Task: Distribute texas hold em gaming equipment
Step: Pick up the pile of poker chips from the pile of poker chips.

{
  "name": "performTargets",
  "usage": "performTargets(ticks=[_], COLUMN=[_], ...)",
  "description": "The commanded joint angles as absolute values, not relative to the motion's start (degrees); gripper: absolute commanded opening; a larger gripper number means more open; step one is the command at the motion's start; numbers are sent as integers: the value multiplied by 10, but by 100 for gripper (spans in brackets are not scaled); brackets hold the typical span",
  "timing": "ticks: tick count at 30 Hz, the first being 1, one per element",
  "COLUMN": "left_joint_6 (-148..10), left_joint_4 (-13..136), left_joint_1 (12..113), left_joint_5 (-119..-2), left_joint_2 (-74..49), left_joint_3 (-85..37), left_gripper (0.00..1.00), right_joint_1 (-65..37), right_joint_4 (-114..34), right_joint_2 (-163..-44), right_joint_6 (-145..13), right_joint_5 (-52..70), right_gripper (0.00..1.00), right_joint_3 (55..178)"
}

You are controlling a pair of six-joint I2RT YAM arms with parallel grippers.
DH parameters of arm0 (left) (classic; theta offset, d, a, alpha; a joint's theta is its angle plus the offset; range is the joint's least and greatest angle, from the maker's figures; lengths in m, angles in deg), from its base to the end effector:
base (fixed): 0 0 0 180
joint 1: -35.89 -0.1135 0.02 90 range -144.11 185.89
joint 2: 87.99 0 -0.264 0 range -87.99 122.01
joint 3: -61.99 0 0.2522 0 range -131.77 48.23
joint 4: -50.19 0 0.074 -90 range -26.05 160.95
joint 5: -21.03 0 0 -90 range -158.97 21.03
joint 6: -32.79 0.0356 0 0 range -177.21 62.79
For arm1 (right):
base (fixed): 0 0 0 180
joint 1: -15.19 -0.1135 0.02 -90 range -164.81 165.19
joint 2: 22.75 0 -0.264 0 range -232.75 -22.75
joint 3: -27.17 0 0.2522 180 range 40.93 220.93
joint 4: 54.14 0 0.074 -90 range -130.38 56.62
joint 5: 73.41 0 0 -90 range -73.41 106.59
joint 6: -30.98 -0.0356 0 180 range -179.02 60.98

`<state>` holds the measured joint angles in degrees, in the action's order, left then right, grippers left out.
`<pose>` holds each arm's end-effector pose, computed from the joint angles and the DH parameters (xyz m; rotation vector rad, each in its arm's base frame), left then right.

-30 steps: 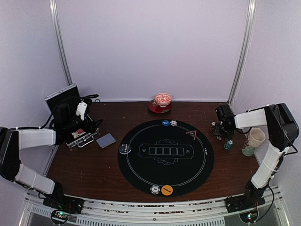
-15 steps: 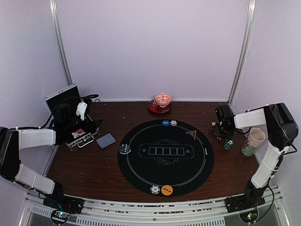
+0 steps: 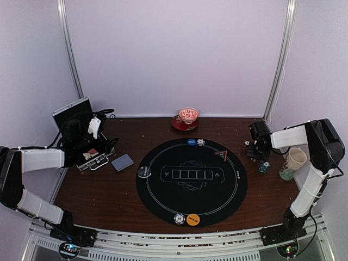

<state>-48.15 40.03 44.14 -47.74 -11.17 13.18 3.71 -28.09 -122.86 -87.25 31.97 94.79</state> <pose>0.2797 -0.0536 0.2193 0.5301 1.7978 -0.3385 0.3308 0.0575 0.1455 0.4649 2.4955 -0.0795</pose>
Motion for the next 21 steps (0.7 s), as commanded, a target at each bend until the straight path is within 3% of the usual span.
performTargets(ticks=[1, 21], left_joint_6=[-480, -480], left_joint_4=[388, 386], left_joint_1=[441, 442], left_joint_5=[-470, -472], left_joint_2=[-109, -105], left_joint_3=[121, 120], left_gripper=[98, 98], right_joint_1=[41, 34], right_joint_4=[-283, -281], right_joint_2=[-1230, -1183], right_joint_6=[-869, -871], right_joint_5=[322, 328], right_gripper=[44, 23], right_joint_3=[957, 948])
